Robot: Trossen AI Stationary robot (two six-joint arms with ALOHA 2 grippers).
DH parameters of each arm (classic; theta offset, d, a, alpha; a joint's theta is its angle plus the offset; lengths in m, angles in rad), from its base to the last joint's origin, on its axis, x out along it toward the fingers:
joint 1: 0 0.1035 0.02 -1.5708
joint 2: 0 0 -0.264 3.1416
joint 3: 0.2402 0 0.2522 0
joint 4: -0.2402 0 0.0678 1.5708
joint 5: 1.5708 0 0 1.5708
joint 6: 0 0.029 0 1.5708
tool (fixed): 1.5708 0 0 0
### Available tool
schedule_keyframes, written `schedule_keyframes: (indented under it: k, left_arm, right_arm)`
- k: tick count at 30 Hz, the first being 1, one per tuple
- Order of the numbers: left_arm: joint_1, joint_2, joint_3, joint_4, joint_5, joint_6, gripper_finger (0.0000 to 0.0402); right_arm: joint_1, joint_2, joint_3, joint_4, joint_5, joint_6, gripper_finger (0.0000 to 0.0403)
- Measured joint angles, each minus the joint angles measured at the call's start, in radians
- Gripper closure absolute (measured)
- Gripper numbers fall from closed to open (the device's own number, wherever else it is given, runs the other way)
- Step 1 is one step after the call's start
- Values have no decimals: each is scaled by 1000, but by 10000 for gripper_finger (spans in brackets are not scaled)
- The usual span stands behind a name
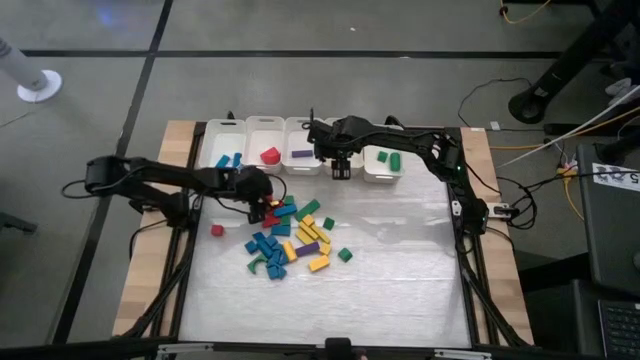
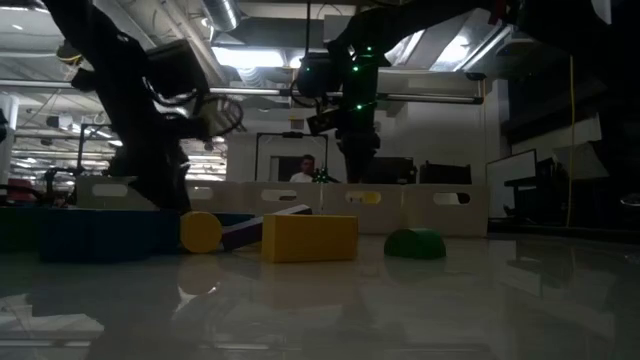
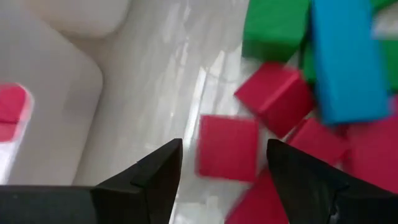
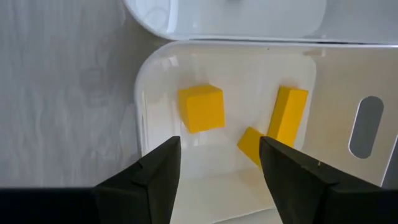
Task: Sort blocks
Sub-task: Put the red block into the middle left white bin
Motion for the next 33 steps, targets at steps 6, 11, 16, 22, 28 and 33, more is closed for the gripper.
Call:
schedule_keyframes:
  k: [6,11,16,22,28,33]
  left_arm:
    - [29,51,2,9,2,-45,179]
    - [50,53,0,2,9,-55,208]
    - [53,54,7,-8,3,-60,263]
    - [54,47,77,-20,-2,-73,287]
    - [58,-13,164,-56,-2,-21,285]
    - [83,-99,207,-90,-39,-1,279]
  right_arm:
    - [0,0,0,3,0,22,184]
    - [0,0,0,2,1,45,184]
    - [13,0,0,1,3,46,184]
    - [66,-29,0,-29,5,45,184]
    - [149,-59,0,-69,-15,86,185]
    - [225,-59,-9,-99,-60,101,185]
